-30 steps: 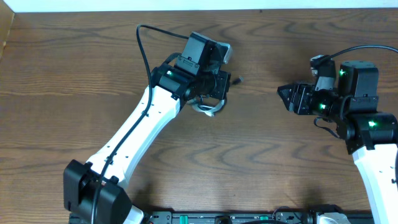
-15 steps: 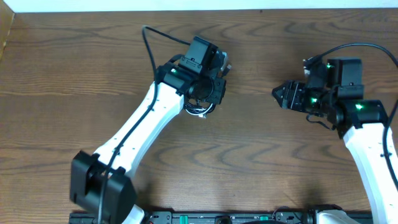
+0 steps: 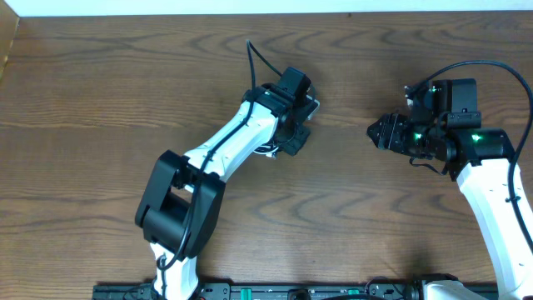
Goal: Untangle cables
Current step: 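Close the left gripper on the cable loops and lift slightly, then lift the bundle with the left gripper toward the right gripper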
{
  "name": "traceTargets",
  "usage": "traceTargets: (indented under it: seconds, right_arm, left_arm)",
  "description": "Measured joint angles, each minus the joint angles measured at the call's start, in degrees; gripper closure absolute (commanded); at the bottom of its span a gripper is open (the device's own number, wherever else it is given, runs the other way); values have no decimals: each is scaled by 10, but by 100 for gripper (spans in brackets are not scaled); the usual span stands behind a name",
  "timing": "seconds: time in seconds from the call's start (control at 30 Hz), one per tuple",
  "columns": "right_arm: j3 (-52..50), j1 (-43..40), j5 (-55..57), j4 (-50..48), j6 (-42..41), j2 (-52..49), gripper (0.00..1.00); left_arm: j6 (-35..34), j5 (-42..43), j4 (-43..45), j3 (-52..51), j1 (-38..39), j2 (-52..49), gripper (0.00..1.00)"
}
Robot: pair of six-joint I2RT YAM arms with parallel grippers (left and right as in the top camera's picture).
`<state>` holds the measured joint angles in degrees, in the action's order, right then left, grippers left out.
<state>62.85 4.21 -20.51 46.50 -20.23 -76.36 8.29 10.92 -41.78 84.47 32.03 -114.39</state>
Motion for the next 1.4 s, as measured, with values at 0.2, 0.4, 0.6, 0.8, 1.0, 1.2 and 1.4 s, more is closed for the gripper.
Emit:
traceTargets:
  seconds: [0.2,0.4,0.6,0.8,1.0,1.2,1.4]
  right_arm:
    - [0,0,4,2,1,0,38]
    - [0,0,7,4,3,0,38]
    - [0,0,8,4,3,0,37]
    - [0,0,8,4,10,0,37]
    - [0,0,8,6,14,0,35]
    - [0,0,8,5,14,0,35]
    - [0,0,0,-8,14,0,36]
  left_arm:
    - [31,-37,3,0,0,-43,57]
    - [40,-53,5,0,0,-56,57]
    - [42,-53,5,0,0,-56,58]
    - [42,-54,7,0,0,-66,75]
    - [39,-50,7,5,1,-69,92]
    - [-1,-50,1,6,1,-58,93]
    - [-64,0,10,8,-8,53,93]
